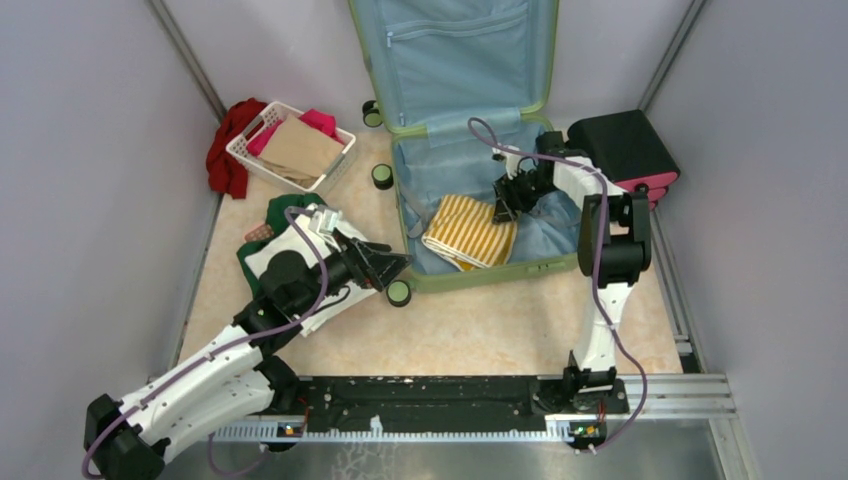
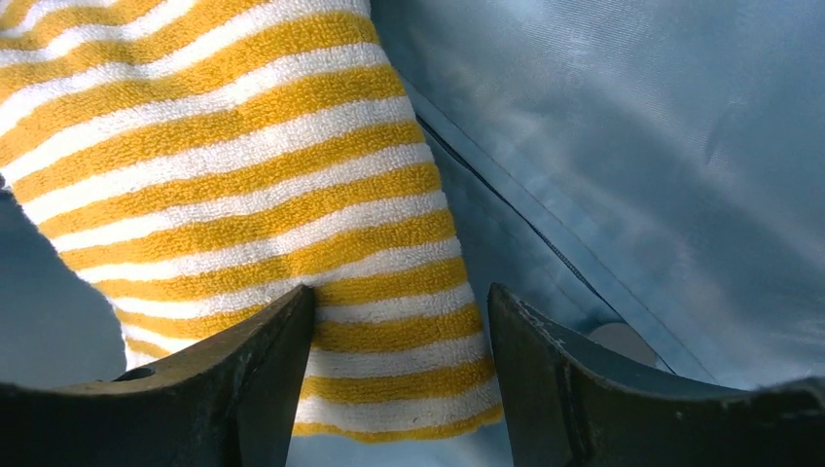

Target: Open, take out, and arrange the luggage

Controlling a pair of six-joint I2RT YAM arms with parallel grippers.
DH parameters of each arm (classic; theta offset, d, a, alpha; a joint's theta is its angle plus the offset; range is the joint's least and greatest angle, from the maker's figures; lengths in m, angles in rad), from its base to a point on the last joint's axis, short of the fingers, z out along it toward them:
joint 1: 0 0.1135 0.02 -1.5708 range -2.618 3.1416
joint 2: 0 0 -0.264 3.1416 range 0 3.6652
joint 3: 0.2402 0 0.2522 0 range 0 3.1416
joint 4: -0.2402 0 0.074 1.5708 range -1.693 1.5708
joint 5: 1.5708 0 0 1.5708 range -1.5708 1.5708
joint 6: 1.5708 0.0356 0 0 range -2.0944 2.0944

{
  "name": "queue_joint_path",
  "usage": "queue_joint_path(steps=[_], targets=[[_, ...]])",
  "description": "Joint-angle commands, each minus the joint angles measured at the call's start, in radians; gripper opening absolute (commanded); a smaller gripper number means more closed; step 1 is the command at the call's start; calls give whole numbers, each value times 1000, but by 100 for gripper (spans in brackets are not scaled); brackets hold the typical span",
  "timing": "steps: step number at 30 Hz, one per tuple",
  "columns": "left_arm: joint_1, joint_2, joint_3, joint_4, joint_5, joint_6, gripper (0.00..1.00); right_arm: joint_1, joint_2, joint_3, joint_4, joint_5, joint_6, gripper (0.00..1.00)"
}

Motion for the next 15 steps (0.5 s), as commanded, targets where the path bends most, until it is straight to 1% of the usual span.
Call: queue_joint_path(steps=[1,8,10,13,15], targets=[[1,-1,-2,36,1,-4,99,-3,16,25,-14,-19,-16,62],[1,13,7,39,4,-3,99,-3,23,49,-83,-119,-64,38],[1,13,7,37,5,-4,99,-3,20,56,-111,-150,-82,29],[1,9,8,36,4,-4,99,-4,20,67,-140,-181,-91,11],[1,7,10,35,4,-5,99,-6,16,75,-149,-192,-90,2]])
